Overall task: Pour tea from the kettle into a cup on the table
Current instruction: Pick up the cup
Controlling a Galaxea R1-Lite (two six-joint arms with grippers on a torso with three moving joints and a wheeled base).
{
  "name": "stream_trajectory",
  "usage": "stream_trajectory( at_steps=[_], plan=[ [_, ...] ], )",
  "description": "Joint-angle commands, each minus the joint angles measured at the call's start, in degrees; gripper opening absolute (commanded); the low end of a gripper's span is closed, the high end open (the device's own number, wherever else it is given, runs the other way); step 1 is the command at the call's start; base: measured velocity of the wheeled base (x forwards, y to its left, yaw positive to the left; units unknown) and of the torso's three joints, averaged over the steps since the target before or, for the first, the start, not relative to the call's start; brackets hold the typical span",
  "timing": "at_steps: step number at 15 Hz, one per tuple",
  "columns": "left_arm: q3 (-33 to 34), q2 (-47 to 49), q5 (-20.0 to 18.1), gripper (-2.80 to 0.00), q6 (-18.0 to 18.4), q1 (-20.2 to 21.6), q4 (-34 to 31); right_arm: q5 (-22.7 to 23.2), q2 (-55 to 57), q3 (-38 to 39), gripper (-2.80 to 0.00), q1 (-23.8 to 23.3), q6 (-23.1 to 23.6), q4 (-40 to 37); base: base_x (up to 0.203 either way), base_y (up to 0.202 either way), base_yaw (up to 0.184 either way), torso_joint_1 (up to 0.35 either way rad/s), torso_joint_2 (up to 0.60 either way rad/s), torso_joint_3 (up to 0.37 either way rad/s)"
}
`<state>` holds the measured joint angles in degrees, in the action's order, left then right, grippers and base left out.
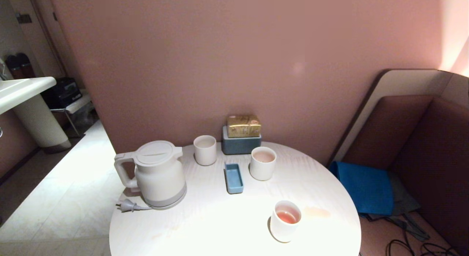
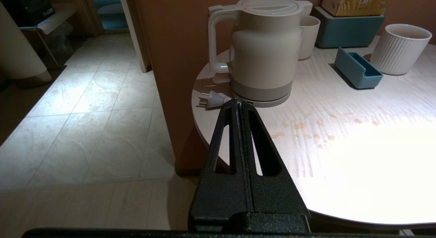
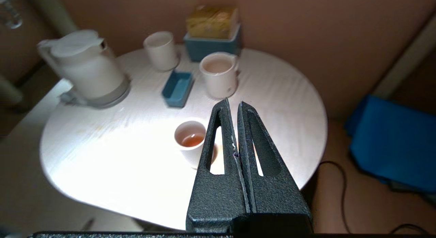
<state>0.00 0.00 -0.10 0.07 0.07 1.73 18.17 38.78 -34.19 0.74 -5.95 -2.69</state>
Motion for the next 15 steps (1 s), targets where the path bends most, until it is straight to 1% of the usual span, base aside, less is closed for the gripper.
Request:
stream_trajectory(
  at_steps=[1, 4, 6, 7, 8, 11, 13, 15],
  plan=[
    [0.0, 0.1, 0.0, -2.80, 0.0, 0.0, 0.0, 2.4, 5.3, -0.3, -2.80, 0.0, 0.0, -0.1, 0.000, 0.000, 0.000, 0.000, 0.00, 0.000],
    [0.0, 0.1, 0.0, -2.80, 0.0, 0.0, 0.0, 6.5, 9.7, -0.6, -2.80, 0.0, 0.0, -0.3, 0.000, 0.000, 0.000, 0.000, 0.00, 0.000],
    [0.0, 0.1, 0.0, -2.80, 0.0, 0.0, 0.0, 7.1, 10.7, -0.4, -2.80, 0.0, 0.0, -0.6, 0.000, 0.000, 0.000, 0.000, 0.00, 0.000],
    [0.0, 0.1, 0.0, -2.80, 0.0, 0.0, 0.0, 7.2, 10.7, -0.5, -2.80, 0.0, 0.0, -1.7, 0.000, 0.000, 0.000, 0.000, 0.00, 0.000],
    [0.0, 0.1, 0.0, -2.80, 0.0, 0.0, 0.0, 8.3, 11.0, -0.6, -2.80, 0.0, 0.2, -3.8, 0.000, 0.000, 0.000, 0.000, 0.00, 0.000],
    [0.0, 0.1, 0.0, -2.80, 0.0, 0.0, 0.0, 9.3, 14.7, -0.6, -2.80, -0.1, 0.4, -4.1, 0.000, 0.000, 0.000, 0.000, 0.00, 0.000],
    [0.0, 0.1, 0.0, -2.80, 0.0, 0.0, 0.0, 9.4, 18.6, -1.4, -2.80, -0.5, 2.2, -3.9, 0.000, 0.000, 0.000, 0.000, 0.00, 0.000],
    [0.0, 0.1, 0.0, -2.80, 0.0, 0.0, 0.0, 10.7, 22.9, -3.8, -2.80, -2.9, 4.4, -3.8, 0.000, 0.000, 0.000, 0.000, 0.00, 0.000]
  ],
)
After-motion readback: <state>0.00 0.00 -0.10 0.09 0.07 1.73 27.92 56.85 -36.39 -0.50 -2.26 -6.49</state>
